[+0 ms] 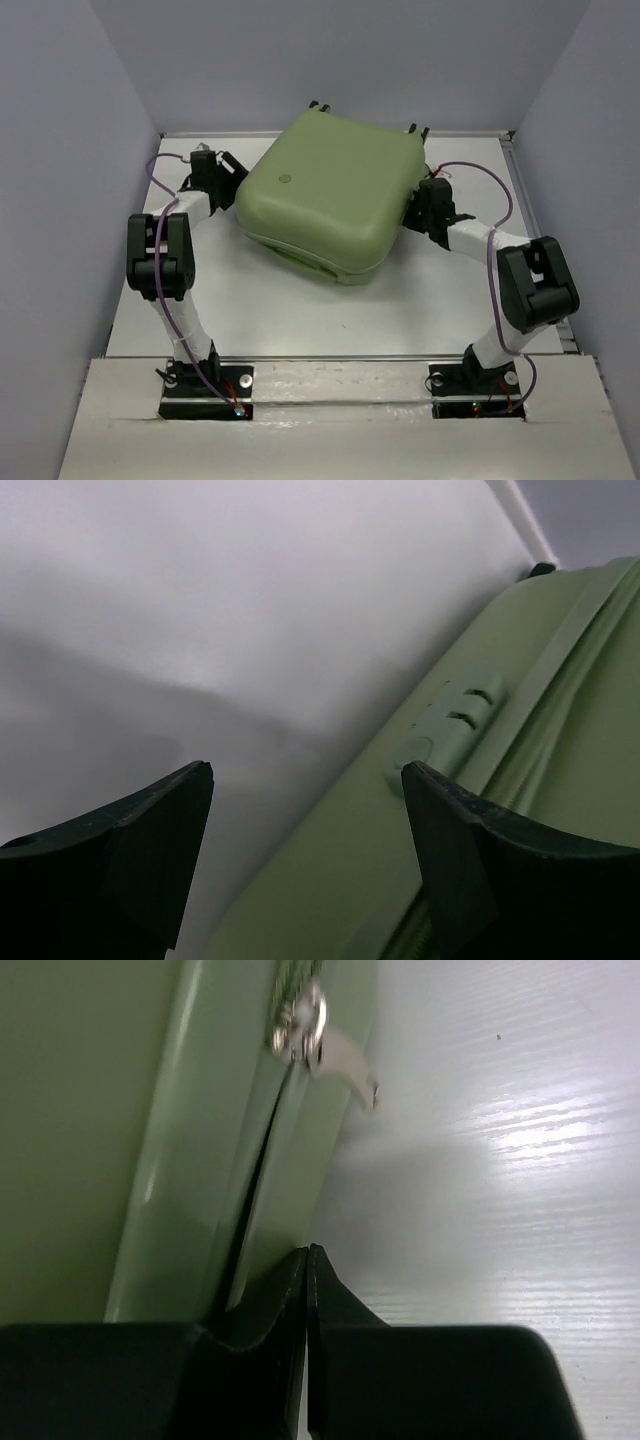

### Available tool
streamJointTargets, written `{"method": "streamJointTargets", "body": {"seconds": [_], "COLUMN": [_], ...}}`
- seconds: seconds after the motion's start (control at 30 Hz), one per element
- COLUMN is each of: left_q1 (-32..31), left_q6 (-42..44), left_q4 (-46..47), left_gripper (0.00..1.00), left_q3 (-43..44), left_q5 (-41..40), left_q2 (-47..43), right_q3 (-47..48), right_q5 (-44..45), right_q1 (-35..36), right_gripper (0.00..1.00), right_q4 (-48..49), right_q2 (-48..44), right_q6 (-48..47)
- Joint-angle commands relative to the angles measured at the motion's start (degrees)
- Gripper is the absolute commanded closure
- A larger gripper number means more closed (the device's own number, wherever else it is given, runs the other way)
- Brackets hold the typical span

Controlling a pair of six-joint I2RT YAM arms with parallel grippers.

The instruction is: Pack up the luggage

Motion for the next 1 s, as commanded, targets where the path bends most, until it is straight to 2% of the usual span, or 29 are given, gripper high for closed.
{"method": "streamJointTargets", "body": {"seconds": [0.0, 0.1, 0.27, 0.33, 0.37, 0.4, 0.5, 0.57, 0.6, 0.67, 0.83, 0.97], "left_q1": [-7.30, -9.76, -13.28, -15.39, -15.92, -16.62, -18.47, -18.56, -18.56, -18.56, -18.29, -15.67], "left_q6": [-2.12, -4.42, -5.30, -5.22, -5.82, -6.09, -6.79, -6.62, -6.27, -4.17, 0.58, 1.81], "left_q4": [7.60, 14.10, 17.10, 17.19, 17.19, 17.19, 16.58, 14.13, 13.16, 8.07, 0.77, -0.30], "left_gripper": [0.13, 0.13, 0.13, 0.13, 0.13, 0.13, 0.12, 0.12, 0.12, 0.11, 0.08, 0.07], "left_q3": [-15.54, -24.18, -38.26, -41.95, -43.27, -44.41, -48.54, -49.08, -49.08, -47.33, -39.61, -36.34], "left_q5": [3.34, 2.46, -1.40, -2.54, -2.81, -3.25, -4.39, -5.53, -6.06, -8.17, -10.98, -9.41], "left_q2": [-10.38, -17.04, -29.16, -32.52, -36.02, -37.71, -44.74, -50.36, -52.12, -56.42, -60.40, -60.40], "right_q3": [8.16, 11.42, 20.89, 23.98, 28.35, 30.83, 42.25, 47.26, 48.68, 50.71, 50.11, 47.38], "right_q5": [-20.71, -26.09, -31.99, -32.96, -33.40, -34.01, -37.79, -38.06, -37.54, -35.52, -32.52, -29.19], "right_q1": [2.19, 2.19, 2.71, 2.71, 2.71, 2.71, 2.71, 2.71, 2.71, 2.02, -1.59, -3.61], "right_gripper": [0.93, 0.93, 0.93, 0.87, 0.81, 0.81, 0.56, 0.45, 0.35, 0.30, 0.28, 0.25], "right_q4": [10.20, 9.68, 4.33, 0.65, -1.12, -2.70, -12.01, -15.28, -16.16, -18.71, -19.68, -19.68], "right_q2": [2.78, 6.11, 10.34, 12.71, 13.68, 14.91, 20.71, 22.74, 22.92, 22.75, 15.72, 7.38], "right_q6": [-1.60, -3.00, -5.82, -6.53, -7.31, -7.67, -8.28, -7.59, -7.58, -8.02, -7.67, -9.77]}}
